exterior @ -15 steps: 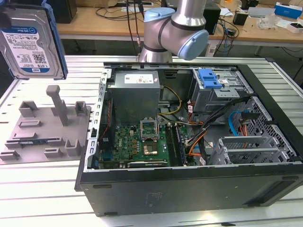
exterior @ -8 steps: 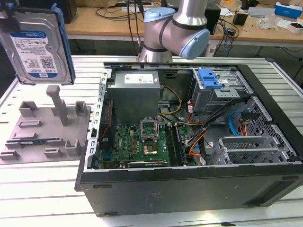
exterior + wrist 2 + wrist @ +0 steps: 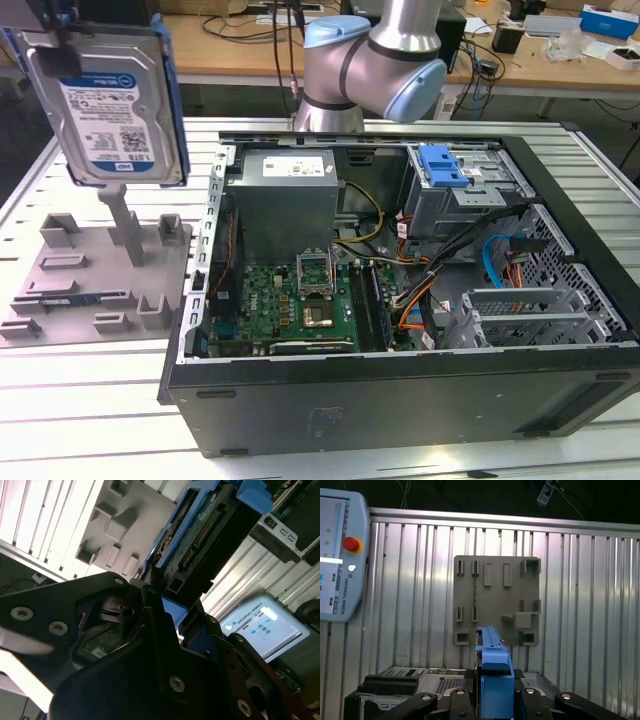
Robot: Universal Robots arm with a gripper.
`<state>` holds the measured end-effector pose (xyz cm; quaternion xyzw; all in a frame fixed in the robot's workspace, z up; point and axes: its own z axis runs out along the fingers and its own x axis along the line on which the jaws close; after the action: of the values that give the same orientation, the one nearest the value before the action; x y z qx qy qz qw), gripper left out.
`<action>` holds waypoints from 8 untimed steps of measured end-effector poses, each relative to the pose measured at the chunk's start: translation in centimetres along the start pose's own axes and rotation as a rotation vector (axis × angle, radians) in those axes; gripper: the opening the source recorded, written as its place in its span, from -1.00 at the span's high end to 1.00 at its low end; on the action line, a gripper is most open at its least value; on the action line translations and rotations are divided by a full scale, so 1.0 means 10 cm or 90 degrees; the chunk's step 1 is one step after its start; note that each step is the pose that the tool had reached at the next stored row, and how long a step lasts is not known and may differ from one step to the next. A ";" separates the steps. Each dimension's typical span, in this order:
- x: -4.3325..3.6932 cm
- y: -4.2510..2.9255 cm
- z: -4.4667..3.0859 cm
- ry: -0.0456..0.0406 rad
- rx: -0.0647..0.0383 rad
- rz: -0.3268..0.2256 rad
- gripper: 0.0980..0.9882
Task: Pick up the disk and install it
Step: 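Pick up the disk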
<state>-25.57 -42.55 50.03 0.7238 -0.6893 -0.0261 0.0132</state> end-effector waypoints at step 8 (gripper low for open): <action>0.109 -0.246 -0.015 0.0002 0.002 0.000 0.39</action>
<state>-23.06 -43.52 50.02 0.7240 -0.6893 -0.0250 0.0123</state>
